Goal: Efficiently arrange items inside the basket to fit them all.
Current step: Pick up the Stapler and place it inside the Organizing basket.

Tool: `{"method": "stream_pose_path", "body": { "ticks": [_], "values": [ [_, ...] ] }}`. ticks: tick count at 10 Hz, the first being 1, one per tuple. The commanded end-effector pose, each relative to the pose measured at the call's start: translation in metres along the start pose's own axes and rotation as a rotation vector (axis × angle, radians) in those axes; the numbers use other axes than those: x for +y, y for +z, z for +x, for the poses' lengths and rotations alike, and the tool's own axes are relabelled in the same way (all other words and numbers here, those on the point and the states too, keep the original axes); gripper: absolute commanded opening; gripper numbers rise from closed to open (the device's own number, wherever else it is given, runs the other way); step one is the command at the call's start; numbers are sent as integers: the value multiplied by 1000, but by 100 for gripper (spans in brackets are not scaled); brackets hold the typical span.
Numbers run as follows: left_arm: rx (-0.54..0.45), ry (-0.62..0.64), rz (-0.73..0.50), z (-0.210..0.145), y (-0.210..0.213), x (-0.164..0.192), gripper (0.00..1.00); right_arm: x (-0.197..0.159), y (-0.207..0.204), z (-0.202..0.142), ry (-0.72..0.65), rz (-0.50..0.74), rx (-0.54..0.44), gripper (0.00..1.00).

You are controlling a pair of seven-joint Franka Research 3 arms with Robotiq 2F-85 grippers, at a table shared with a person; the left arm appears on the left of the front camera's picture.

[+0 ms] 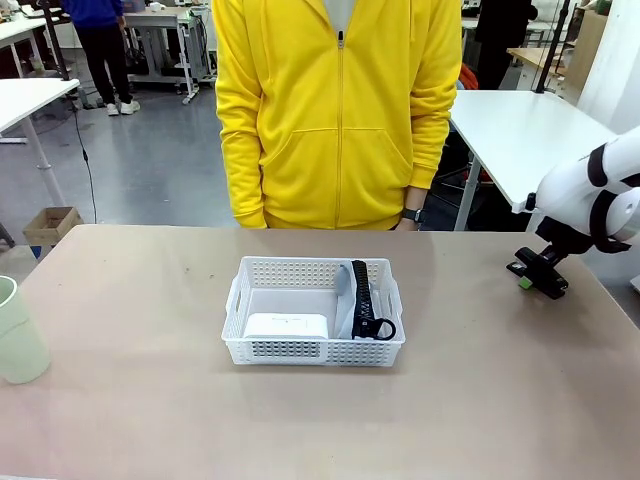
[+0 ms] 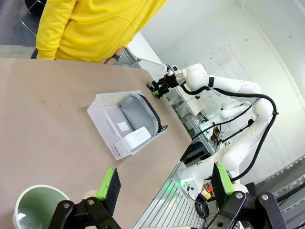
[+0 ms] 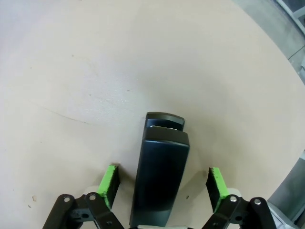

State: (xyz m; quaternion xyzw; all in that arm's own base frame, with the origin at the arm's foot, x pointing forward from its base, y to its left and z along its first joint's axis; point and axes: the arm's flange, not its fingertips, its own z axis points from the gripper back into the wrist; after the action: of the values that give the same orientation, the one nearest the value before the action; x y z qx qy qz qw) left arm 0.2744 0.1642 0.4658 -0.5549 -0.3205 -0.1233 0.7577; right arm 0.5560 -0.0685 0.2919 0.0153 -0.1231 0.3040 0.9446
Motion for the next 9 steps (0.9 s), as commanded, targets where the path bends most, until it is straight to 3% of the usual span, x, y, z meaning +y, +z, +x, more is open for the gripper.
{"method": "stream_pose_path", "body": {
  "ticks": [1, 2, 3, 4, 9],
  "values": [
    [-12, -4, -14, 2, 0, -4, 100, -1, 3, 5, -12, -39, 15, 42],
    [-12, -4, -14, 2, 0, -4, 100, -1, 3, 5, -9, -36, 19, 0],
    [-12, -4, -14, 2, 0, -4, 100, -1, 3, 6, -10, -39, 18, 37],
    [-12, -4, -14, 2, 0, -4, 100, -2, 4, 5, -16, -35, 11, 0],
    [-12, -4, -14, 2, 0, -4, 100, 1, 16, 1, -3, -1, -28, 0]
  ]
}}
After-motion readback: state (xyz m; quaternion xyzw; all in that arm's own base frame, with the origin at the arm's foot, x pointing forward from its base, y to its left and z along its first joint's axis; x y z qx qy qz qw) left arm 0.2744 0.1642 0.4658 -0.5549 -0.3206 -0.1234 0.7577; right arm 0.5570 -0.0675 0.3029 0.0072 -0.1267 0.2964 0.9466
